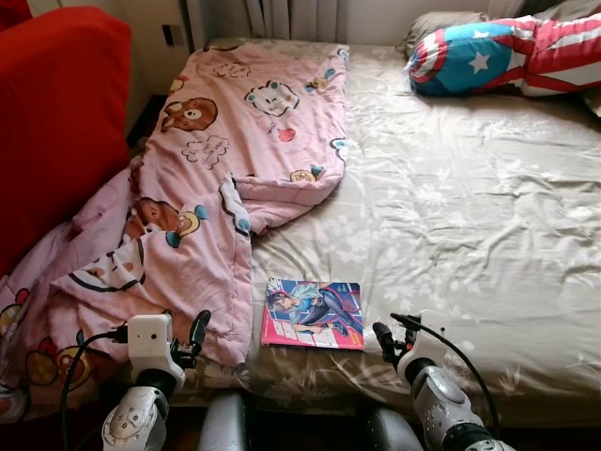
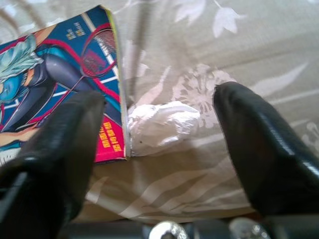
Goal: Clean up the room
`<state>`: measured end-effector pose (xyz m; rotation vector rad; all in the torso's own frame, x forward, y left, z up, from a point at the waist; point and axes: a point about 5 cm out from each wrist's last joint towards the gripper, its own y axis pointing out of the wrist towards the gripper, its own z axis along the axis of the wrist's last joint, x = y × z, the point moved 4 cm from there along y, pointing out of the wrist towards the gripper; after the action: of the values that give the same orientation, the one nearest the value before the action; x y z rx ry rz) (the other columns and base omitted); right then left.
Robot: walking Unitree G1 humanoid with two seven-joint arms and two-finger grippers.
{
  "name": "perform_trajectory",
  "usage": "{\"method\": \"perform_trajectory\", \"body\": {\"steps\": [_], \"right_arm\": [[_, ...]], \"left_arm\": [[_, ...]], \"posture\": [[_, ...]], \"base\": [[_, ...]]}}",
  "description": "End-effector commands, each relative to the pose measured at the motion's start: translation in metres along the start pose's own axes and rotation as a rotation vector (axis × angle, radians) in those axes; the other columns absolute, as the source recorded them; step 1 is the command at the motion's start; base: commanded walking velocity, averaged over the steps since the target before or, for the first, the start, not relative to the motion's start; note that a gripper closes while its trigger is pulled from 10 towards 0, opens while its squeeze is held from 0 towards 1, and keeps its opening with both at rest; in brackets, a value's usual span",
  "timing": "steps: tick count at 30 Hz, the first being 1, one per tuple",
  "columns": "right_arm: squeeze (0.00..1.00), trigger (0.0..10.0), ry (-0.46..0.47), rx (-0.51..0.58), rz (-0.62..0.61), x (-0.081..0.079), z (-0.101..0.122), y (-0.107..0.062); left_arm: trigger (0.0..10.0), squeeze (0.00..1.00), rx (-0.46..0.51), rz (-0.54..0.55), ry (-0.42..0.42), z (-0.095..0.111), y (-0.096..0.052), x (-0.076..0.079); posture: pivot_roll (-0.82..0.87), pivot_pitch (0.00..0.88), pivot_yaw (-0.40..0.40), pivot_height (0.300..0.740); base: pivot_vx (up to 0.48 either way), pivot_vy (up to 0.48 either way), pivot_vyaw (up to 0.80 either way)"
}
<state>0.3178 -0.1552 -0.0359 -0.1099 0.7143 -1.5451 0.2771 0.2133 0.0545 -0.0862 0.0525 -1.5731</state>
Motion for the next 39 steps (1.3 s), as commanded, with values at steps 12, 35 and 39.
{"method": "perform_trajectory", "body": {"steps": [12,35,39], "right_arm": [[0.0,10.0,0.241,0.003,-0.104,0.019,-0.001,-0.002],[0.0,10.0,0.37,0.096,0.013,-0.015,0.035,0.012],[0.0,10.0,0.378,0.119,0.046,-0.02,0.042,0.013]], "left_arm": [[10.0,0.0,-0.053,0.013,0.001,-0.005,-0.034,-0.001],[10.0,0.0,-0.091,0.058,-0.016,0.007,-0.07,0.004],[10.0,0.0,-0.092,0.066,-0.015,0.008,-0.072,0.003]], "posture": [[0.2,0.296,-0.037,0.623],[0.23,0.402,-0.055,0.623],[0.23,0.402,-0.058,0.623]], "base": [[0.0,0.0,0.0],[0.0,0.0,0.0],[0.0,0.0,0.0]]}}
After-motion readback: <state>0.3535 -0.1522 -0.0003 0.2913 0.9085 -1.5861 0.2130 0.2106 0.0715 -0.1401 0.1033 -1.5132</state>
